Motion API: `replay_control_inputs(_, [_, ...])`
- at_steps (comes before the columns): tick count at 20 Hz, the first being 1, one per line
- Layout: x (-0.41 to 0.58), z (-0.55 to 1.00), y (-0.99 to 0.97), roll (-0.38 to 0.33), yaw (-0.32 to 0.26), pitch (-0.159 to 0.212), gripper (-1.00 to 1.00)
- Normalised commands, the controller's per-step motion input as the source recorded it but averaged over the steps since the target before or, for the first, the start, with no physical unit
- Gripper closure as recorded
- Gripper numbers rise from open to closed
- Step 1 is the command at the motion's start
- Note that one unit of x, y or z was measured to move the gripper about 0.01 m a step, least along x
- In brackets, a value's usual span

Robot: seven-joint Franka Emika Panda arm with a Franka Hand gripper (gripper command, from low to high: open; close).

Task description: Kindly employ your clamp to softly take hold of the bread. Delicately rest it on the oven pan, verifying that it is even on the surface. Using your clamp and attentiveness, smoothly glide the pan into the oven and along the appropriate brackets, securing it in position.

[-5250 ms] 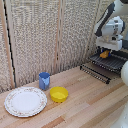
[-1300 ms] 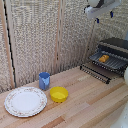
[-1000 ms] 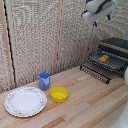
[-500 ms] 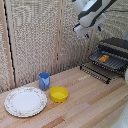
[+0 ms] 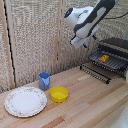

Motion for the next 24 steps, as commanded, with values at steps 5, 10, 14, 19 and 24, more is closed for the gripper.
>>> replay_control_inputs(5, [-0.216,-0.34,-0.02,-0.204,0.276,0.063,-1.0])
replay_control_inputs(10, [-0.306,-0.24,-0.13,-0.2,0.199,0.0,-1.0])
replay_control_inputs(14, [-0.443,-0.27,-0.15,-0.216,0.129,-0.004,-1.0])
replay_control_inputs(19, [-0.409,-0.31,-0.22,-0.225,0.118,-0.01,-1.0])
replay_control_inputs(24, [-0.174,-0.34,-0.27,-0.197,0.146,0.0,-1.0])
